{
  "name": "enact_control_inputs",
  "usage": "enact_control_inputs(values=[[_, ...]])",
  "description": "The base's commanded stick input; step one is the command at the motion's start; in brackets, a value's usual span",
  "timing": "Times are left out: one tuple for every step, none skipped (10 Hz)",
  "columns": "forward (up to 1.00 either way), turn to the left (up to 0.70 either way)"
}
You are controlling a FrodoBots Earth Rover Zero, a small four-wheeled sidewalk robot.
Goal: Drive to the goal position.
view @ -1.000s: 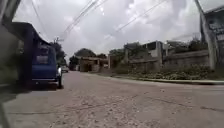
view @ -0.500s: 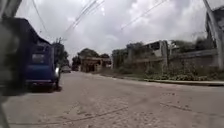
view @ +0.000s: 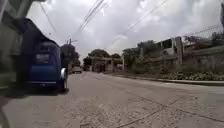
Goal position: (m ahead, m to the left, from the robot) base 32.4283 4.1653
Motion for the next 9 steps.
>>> enact_control_inputs(values=[[0.7,0.16],[0.7,0.34],[0.7,0.25],[0.7,0.09],[0.7,0.15],[0.7,0.35],[0.7,0.35],[0.7,0.35],[0.7,0.35]])
